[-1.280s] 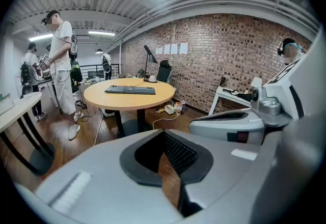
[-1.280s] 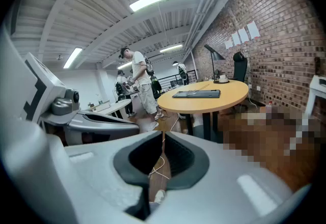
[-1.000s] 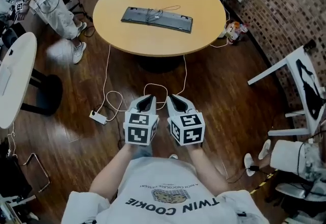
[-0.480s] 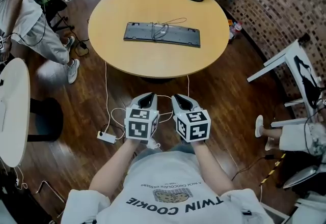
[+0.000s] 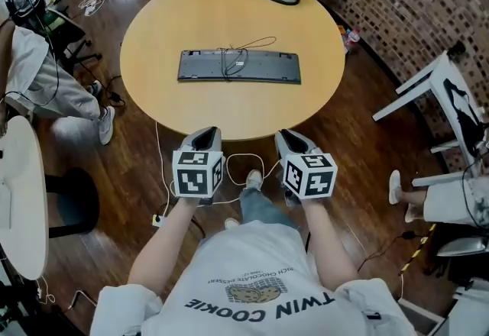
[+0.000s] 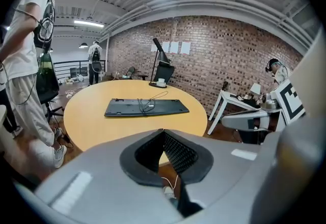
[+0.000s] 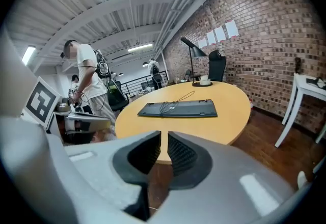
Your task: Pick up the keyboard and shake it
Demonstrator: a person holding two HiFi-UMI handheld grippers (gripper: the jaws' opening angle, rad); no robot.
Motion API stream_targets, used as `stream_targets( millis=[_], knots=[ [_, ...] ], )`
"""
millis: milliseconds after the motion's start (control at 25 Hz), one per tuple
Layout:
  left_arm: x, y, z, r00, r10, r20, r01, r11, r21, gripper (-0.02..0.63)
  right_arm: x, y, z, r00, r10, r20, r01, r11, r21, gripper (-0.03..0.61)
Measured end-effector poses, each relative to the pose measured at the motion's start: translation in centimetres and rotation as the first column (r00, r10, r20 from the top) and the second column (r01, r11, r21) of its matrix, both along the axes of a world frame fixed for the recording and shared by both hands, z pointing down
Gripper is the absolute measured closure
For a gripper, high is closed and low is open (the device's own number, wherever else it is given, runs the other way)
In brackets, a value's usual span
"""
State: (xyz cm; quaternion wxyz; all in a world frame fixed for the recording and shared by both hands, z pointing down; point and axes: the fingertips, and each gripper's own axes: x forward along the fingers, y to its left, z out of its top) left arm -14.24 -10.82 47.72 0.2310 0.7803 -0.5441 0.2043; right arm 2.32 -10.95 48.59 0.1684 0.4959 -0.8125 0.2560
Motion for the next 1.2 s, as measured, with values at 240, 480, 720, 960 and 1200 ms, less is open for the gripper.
stream_targets(
  millis=[240,480,720,960,1200],
  knots=[
    [-2.9,-7.8,0.5,0.999,-0.032,0.038,0.033,0.999,-0.034,0.601,1.0,-8.9,0.8,1.000,0.021,0.021,-0.020,0.999,-0.043,0.526],
    [-5.1,-15.9,2.0,0.994,-0.073,0.077,0.079,0.994,-0.081,0.568,3.4,-17.5,1.8,1.000,-0.008,0.011,0.009,0.997,-0.081,0.502],
    [-8.5,-21.6,2.5,0.985,-0.107,0.133,0.121,0.987,-0.107,0.520,4.7,-24.2,2.8,0.999,-0.034,-0.012,0.033,0.994,-0.102,0.483],
    [-12.9,-26.3,4.5,0.981,-0.125,0.152,0.150,0.975,-0.166,0.445,5.7,-29.6,5.4,0.999,-0.008,-0.053,-0.001,0.983,-0.181,0.425],
    [-15.6,-30.7,8.1,0.992,-0.081,0.100,0.108,0.950,-0.294,0.359,7.2,-33.2,9.4,0.996,0.022,-0.081,-0.049,0.937,-0.345,0.385]
  ],
)
